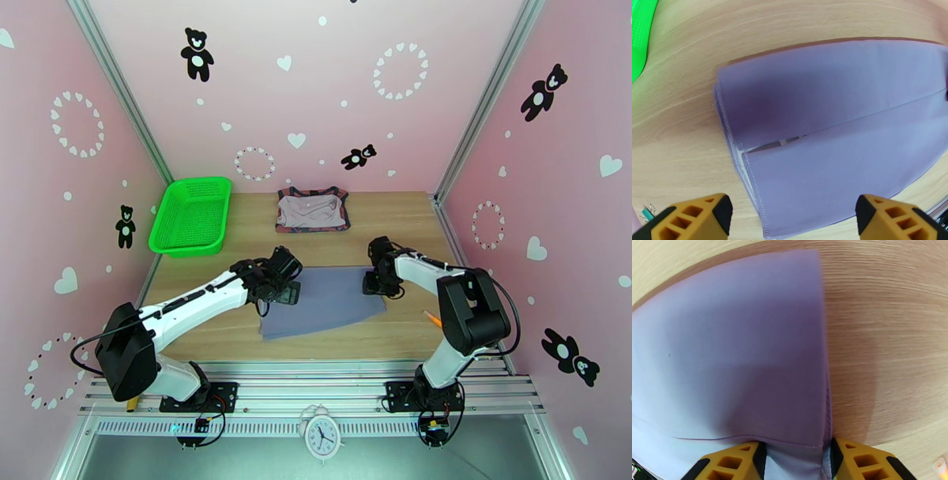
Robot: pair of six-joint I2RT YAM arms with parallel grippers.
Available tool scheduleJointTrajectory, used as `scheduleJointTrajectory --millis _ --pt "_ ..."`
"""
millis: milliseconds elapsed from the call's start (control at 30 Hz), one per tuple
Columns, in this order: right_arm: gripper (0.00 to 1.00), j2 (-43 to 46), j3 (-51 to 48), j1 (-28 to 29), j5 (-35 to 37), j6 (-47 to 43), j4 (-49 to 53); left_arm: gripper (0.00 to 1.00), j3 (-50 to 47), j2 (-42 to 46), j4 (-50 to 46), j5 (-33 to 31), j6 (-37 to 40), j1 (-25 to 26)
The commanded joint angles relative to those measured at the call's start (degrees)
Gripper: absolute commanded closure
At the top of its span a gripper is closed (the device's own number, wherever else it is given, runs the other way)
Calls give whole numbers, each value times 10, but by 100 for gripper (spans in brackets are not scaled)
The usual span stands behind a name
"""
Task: Fold and stack the mixed laundry pile
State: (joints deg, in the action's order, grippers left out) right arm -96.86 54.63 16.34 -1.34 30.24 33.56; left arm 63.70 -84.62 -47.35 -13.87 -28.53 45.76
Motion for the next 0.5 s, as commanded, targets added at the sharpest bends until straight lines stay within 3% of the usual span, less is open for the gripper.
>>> scheduleJointTrajectory --millis 0,300,467 --pt "51 7 -36 3 20 55 6 13 6 9 6 3 10 -7" --pt "59 11 -38 43 18 75 10 12 -28 40 8 4 13 -21" --pt "74 -42 -40 58 -35 75 -35 12 -47 68 3 0 7 -26"
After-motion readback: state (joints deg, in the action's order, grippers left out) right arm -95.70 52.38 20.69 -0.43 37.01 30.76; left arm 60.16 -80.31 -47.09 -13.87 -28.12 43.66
